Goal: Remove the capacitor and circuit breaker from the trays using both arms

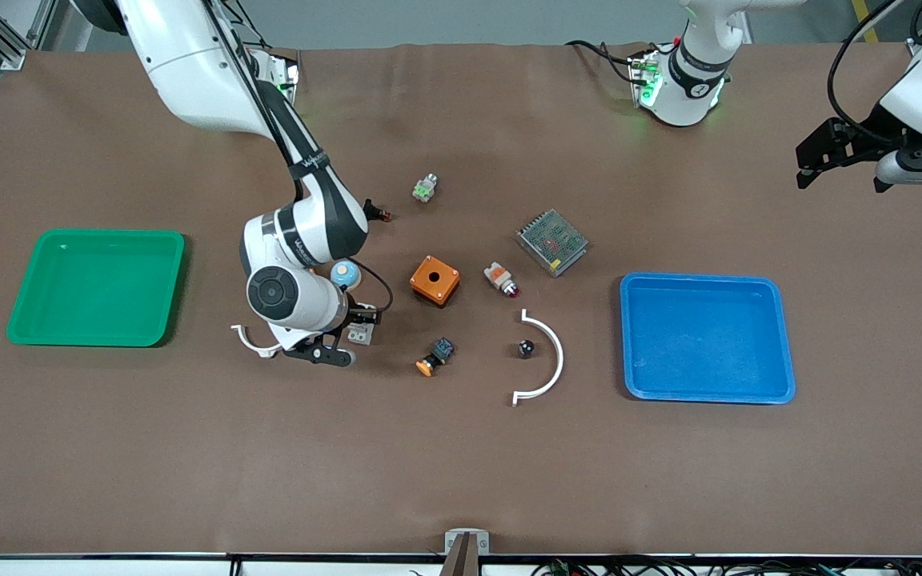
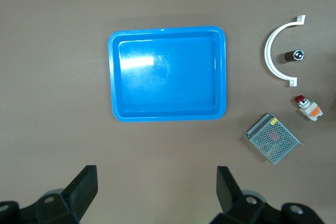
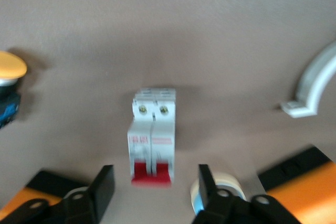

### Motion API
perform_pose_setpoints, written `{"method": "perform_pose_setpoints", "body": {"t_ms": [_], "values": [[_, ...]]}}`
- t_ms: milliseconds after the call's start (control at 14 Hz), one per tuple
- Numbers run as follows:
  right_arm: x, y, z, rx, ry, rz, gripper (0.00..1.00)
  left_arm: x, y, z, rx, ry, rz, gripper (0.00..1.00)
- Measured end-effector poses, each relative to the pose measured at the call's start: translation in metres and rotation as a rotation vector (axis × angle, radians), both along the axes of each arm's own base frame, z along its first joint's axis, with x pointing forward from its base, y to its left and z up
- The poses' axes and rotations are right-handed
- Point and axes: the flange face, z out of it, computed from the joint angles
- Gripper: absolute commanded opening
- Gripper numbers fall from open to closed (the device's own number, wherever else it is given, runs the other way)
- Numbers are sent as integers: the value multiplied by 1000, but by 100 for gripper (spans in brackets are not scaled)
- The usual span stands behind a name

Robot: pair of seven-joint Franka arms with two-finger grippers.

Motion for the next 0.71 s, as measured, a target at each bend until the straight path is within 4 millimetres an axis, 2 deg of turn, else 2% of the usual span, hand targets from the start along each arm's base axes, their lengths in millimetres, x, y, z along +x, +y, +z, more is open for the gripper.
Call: {"method": "perform_pose_setpoints", "body": {"t_ms": [143, 286, 357, 500, 714], "values": [[-2, -24, 57, 3, 39, -15, 100, 0, 0, -3, 1, 5, 1, 100], [-9, -65, 116, 30, 45, -32, 100, 0, 0, -3, 0, 6, 0, 100], [-17, -91, 136, 48, 41, -27, 100, 0, 0, -3, -1, 7, -1, 100], [-34, -144, 154, 73, 30, -12, 100, 0, 0, -3, -2, 7, 0, 100], [-51, -223, 164, 71, 18, 28, 100, 0, 0, -3, -3, 7, 9, 100]]}}
